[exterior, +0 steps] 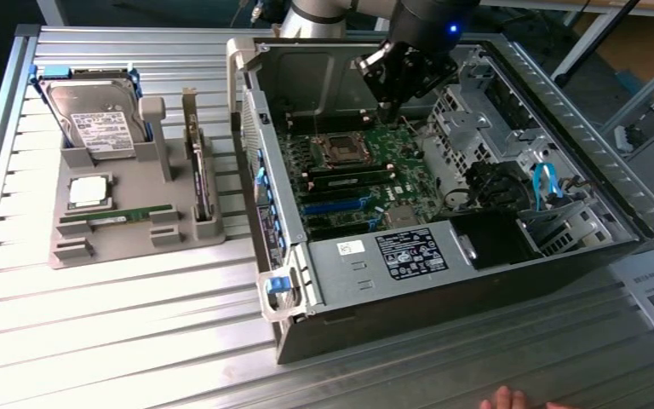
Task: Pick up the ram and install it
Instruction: 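Press down the ram until it locks into place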
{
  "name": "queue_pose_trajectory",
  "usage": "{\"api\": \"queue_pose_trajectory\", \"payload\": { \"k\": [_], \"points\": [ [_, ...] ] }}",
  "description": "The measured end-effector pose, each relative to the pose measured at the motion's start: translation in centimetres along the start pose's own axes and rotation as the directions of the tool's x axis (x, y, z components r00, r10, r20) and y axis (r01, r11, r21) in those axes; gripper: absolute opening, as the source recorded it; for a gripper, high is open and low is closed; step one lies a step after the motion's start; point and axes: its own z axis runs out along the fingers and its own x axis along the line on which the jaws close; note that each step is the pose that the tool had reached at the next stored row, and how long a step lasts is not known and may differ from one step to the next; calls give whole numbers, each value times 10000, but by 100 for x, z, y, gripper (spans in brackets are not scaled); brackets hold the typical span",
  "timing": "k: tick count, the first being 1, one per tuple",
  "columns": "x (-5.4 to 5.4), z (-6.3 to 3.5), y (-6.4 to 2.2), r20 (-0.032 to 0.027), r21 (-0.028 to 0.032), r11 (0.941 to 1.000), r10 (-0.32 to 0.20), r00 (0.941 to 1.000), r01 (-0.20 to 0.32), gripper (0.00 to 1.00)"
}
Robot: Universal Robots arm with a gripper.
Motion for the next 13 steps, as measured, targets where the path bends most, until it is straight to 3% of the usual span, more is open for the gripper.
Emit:
{"api": "queue_pose_trajectory", "payload": {
  "k": [13],
  "points": [
    [0,0,0,16,-10,9990,452,9990,-452,10]
  ]
}}
